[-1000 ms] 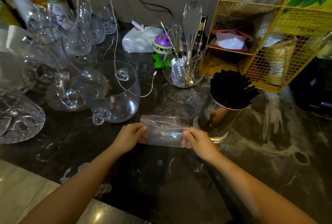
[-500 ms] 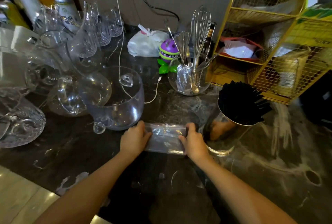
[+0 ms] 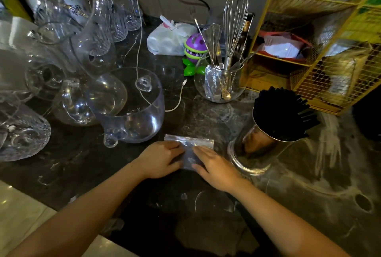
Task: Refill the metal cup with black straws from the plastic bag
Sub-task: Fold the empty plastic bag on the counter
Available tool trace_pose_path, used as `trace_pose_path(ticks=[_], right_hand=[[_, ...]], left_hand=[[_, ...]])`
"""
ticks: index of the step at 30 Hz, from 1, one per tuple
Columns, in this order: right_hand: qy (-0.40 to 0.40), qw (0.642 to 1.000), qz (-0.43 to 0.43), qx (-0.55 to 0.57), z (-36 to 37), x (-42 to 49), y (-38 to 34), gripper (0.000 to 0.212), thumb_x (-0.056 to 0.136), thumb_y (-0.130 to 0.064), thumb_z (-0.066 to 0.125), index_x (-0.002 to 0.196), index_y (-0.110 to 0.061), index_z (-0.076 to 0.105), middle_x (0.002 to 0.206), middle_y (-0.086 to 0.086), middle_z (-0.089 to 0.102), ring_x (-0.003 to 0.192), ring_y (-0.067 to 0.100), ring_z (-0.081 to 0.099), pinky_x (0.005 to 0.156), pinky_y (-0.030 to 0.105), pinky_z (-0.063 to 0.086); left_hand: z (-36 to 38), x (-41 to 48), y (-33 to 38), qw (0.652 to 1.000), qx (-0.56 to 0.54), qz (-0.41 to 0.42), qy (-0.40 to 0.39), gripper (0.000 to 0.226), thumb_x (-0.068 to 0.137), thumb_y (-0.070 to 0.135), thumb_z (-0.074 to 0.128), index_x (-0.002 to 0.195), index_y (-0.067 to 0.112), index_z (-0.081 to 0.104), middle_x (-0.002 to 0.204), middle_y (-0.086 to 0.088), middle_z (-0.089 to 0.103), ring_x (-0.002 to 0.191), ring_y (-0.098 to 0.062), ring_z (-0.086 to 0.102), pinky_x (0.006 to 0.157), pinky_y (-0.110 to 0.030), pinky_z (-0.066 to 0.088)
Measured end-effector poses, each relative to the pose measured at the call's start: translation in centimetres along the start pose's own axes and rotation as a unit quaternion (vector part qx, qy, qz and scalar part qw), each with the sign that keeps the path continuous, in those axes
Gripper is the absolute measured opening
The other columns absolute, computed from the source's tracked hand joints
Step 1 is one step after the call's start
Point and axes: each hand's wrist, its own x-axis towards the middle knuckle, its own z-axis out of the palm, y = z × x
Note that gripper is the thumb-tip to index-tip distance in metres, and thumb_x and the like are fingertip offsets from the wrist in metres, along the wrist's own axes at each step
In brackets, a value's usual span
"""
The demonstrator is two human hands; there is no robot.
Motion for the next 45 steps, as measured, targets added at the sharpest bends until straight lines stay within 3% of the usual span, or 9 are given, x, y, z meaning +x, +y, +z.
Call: trace_pose_path(ticks=[6,9,12,14,18,23,29,41,45], right_hand=[[-0.097,0.986,-0.031,-0.129,0.3,-1.0,0.5,0.063,0.093,-0.027,0.033,0.142,-0.011,-0.002,0.156,0.007,0.000,0.143,0.017,-0.005,0.110,0.025,-0.006],[-0.098,0.984,-0.035,-0.145,0.2,-1.1,0.4,0.062,0.092,-0.014,0.034,0.142,-0.013,-0.002,0.156,0.008,0.001,0.143,0.020,-0.002,0.114,0.029,-0.001],[-0.087,0.990,-0.012,-0.112,0.0,-1.0,0.4,0.054,0.092,-0.009,0.036,0.141,-0.015,0.013,0.153,0.013,0.019,0.141,0.025,0.020,0.114,0.038,0.022],[-0.053,0.996,0.001,-0.073,-0.4,-1.1,0.5,0.036,0.093,-0.015,0.037,0.128,-0.015,0.031,0.133,0.016,0.048,0.115,0.029,0.052,0.090,0.039,0.047],[-0.021,1.000,0.004,-0.005,-1.6,-0.9,0.3,0.012,0.094,-0.025,0.036,0.101,-0.017,0.040,0.076,0.001,0.054,0.063,0.018,0.053,0.051,0.028,0.036],[0.013,0.997,0.045,0.067,-2.1,0.3,0.3,0.014,0.095,-0.028,0.035,0.084,-0.022,0.042,0.080,0.003,0.052,0.070,0.015,0.051,0.064,0.037,0.044],[0.009,0.992,0.127,0.024,-1.9,2.0,0.1,0.025,0.093,-0.022,0.041,0.104,-0.006,0.056,0.122,0.010,0.045,0.109,0.021,0.047,0.093,0.032,0.039],[-0.002,0.977,0.181,0.109,-2.6,2.0,-0.2,0.017,0.082,-0.016,0.057,0.071,-0.023,0.046,0.068,-0.005,0.050,0.074,0.016,0.055,0.070,0.031,0.046],[-0.016,0.976,0.179,0.121,-2.6,1.3,-0.6,0.013,0.080,-0.013,0.060,0.075,-0.020,0.050,0.077,-0.001,0.055,0.079,0.016,0.054,0.070,0.027,0.044]], left_hand=[[-0.1,-0.1,0.6,0.989,0.086,-0.004,-0.118,0.058,0.089,0.029,0.038,0.140,0.018,0.013,0.153,-0.011,0.015,0.140,-0.023,0.015,0.116,-0.033,0.011],[0.0,0.2,0.9,0.989,0.095,-0.016,-0.109,0.054,0.090,0.022,0.036,0.140,0.015,0.014,0.153,-0.011,0.017,0.139,-0.024,0.019,0.116,-0.035,0.016],[-0.3,-0.3,0.8,0.998,0.060,0.025,-0.012,0.042,0.088,0.026,0.037,0.128,0.015,0.040,0.135,-0.010,0.051,0.117,-0.022,0.054,0.096,-0.031,0.046],[-1.0,-0.7,0.7,0.998,0.050,0.038,0.001,0.042,0.082,0.037,0.030,0.114,0.018,0.050,0.114,-0.008,0.066,0.090,-0.021,0.067,0.073,-0.030,0.056],[-1.3,-0.9,0.4,0.999,-0.016,-0.011,-0.036,0.032,0.092,0.033,0.033,0.114,0.013,0.044,0.120,-0.011,0.057,0.100,-0.024,0.059,0.085,-0.039,0.049],[-2.0,0.2,-0.1,0.993,-0.099,-0.065,-0.014,0.019,0.091,0.022,0.040,0.101,0.012,0.052,0.108,-0.009,0.058,0.093,-0.021,0.057,0.079,-0.031,0.043],[-2.5,3.0,-0.5,0.989,-0.079,-0.086,-0.088,0.028,0.091,0.022,0.040,0.107,0.009,0.058,0.120,-0.011,0.048,0.109,-0.023,0.046,0.091,-0.028,0.034],[-3.2,4.0,-0.8,0.975,-0.130,-0.070,-0.167,0.021,0.086,0.016,0.052,0.103,0.013,0.064,0.113,-0.007,0.065,0.092,-0.006,0.052,0.088,-0.023,0.038],[-3.5,3.7,-0.6,0.970,-0.132,-0.061,-0.195,0.020,0.084,0.017,0.055,0.101,0.013,0.065,0.110,-0.005,0.067,0.094,-0.007,0.055,0.092,-0.025,0.040]])
